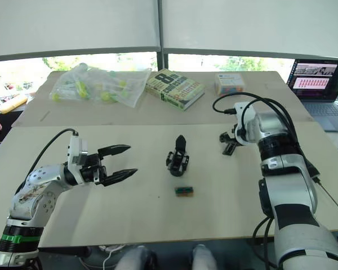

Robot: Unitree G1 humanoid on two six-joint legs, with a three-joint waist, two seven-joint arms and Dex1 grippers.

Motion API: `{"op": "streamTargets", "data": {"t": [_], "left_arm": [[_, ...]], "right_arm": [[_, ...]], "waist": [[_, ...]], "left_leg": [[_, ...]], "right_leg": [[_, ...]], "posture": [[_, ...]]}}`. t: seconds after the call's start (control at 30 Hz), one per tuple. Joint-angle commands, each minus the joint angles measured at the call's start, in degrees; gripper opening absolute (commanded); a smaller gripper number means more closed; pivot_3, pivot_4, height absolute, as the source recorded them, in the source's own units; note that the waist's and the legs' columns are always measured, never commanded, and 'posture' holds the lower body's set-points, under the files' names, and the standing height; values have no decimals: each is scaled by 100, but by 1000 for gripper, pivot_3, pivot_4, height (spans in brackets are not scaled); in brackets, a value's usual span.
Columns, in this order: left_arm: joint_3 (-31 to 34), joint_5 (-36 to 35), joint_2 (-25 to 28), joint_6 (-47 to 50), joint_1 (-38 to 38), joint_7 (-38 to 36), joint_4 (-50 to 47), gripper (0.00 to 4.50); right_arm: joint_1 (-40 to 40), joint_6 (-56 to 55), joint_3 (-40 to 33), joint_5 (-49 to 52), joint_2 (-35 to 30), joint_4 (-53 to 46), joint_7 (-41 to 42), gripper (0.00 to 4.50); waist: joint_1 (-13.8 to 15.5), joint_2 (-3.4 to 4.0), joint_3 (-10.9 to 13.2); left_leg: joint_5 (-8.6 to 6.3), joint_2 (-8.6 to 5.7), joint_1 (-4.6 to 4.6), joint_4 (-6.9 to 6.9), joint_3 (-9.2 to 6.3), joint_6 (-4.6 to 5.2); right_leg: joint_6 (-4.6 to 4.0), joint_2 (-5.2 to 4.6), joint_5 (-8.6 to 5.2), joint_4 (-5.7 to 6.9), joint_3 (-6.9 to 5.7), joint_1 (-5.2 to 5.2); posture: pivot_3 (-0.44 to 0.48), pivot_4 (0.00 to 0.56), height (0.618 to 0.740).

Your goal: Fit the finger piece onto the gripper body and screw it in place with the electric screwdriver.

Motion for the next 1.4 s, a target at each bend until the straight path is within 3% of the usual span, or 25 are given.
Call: {"op": "streamTargets", "data": {"t": [0.03,0.27,0.47,0.57,0.8,0.83,1.0,1.23,1.4], "left_arm": [[65,-53,58,-18,98,22,-302,4442],[126,-75,60,-29,252,84,-415,4442],[121,-69,38,-87,261,64,-382,4442],[138,-89,48,-109,300,20,-387,4500],[195,-93,107,-142,335,-97,-341,4500],[203,-100,113,-144,339,-108,-346,4500],[322,-180,193,-98,428,-144,-414,4500],[399,-309,281,38,489,-193,-425,4500],[642,-909,-45,545,242,440,-503,4500]], "right_arm": [[-362,43,-239,-132,39,333,76,4500],[-504,1058,-541,-116,230,571,60,4500],[-330,1048,-754,-219,335,552,-138,4500],[-263,924,-821,-284,338,563,-202,3656],[-168,1010,-971,-320,309,429,-107,1223],[-160,1104,-1004,-286,286,329,-58,1103],[33,1380,-1034,-94,-29,-675,373,1103],[1440,1250,-863,538,-1319,-3510,1671,1103],[2819,-233,-1446,655,-1690,-5252,2065,1103]], "waist": [[-18,1,1],[-27,3,2],[-23,4,3],[-25,4,2],[-40,4,2],[-42,4,2],[-37,5,3],[61,12,7],[39,11,7]], "left_leg": [[0,1,0,0,1,0],[-6,7,10,-1,-2,10],[-1,6,20,0,-5,10],[-1,6,23,0,-5,10],[-1,6,27,-1,-4,9],[-1,6,28,-1,-4,9],[-1,11,27,-5,-6,9],[-6,10,20,-3,-10,18],[-4,10,26,-1,-13,15]], "right_leg": [[0,0,0,0,0,-1],[-3,5,2,10,-2,-1],[-11,5,7,11,-2,0],[-11,6,7,11,-2,2],[-12,8,7,11,-1,4],[-12,9,7,11,-1,4],[-12,11,7,11,0,2],[-10,4,6,3,-1,3],[-9,5,5,4,0,4]], "posture": [[0,150,740],[0,150,740],[0,150,740],[0,150,740],[0,150,740],[0,150,740],[0,150,740],[0,150,740],[0,150,740]]}}
